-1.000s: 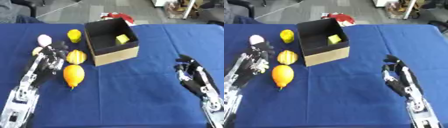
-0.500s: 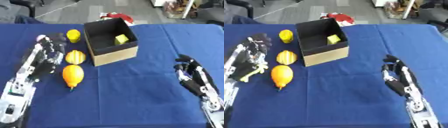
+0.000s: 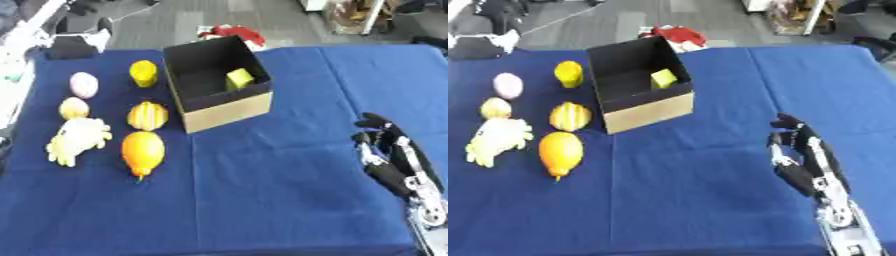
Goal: Pick up objects on the table and place them in the box.
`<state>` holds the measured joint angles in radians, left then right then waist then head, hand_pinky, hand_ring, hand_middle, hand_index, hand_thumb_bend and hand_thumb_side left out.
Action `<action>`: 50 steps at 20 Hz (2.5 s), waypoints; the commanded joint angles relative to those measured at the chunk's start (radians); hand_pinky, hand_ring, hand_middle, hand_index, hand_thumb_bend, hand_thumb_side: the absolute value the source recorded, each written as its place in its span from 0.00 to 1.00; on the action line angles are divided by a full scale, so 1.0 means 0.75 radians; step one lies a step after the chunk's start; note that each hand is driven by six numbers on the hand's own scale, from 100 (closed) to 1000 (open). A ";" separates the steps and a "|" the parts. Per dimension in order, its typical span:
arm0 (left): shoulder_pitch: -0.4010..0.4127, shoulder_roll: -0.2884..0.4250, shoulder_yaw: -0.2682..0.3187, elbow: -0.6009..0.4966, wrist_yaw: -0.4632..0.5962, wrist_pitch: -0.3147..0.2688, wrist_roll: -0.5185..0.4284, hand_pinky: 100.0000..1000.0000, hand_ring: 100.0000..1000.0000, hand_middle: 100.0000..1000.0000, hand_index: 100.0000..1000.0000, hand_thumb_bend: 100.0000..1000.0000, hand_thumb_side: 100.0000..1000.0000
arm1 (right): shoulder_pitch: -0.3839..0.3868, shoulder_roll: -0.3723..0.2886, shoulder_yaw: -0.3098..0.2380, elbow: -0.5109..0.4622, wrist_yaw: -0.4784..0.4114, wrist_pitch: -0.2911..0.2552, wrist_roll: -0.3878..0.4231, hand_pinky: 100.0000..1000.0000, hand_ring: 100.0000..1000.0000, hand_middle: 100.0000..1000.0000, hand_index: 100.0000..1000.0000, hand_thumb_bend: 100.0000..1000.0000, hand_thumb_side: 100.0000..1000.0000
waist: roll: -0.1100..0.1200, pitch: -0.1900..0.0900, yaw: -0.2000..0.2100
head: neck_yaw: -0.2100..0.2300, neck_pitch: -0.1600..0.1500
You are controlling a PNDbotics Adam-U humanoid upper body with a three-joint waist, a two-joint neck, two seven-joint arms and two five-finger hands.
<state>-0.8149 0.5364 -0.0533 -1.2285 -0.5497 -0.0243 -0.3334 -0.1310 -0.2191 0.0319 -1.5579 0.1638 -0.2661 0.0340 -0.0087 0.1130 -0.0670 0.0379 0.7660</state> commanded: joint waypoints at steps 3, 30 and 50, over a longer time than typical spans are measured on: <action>-0.207 -0.005 0.030 0.466 -0.354 -0.038 -0.023 0.77 0.73 0.71 0.86 0.06 0.10 | -0.009 -0.030 0.002 -0.014 -0.006 -0.005 0.006 0.72 0.64 0.71 0.87 0.00 0.24 | 0.014 -0.019 -0.006 | 0.005 0.005; -0.315 -0.083 0.275 1.029 -1.025 0.348 0.329 0.75 0.64 0.63 0.85 0.27 0.12 | -0.007 -0.033 0.007 -0.004 -0.018 -0.004 0.013 0.72 0.63 0.71 0.87 0.00 0.23 | 0.011 -0.005 -0.025 | 0.053 0.005; -0.287 -0.107 0.249 1.073 -0.997 0.361 0.322 0.54 0.37 0.31 0.55 0.00 0.14 | -0.016 -0.033 0.008 0.007 -0.021 -0.007 0.016 0.72 0.63 0.71 0.87 0.00 0.22 | 0.000 0.002 -0.028 | 0.041 0.005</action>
<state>-1.0106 0.4394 0.1274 -0.3996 -1.2886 0.2401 -0.1035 -0.1317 -0.2246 0.0404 -1.5449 0.1503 -0.2664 0.0420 -0.0088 0.1141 -0.0870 0.0717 0.7660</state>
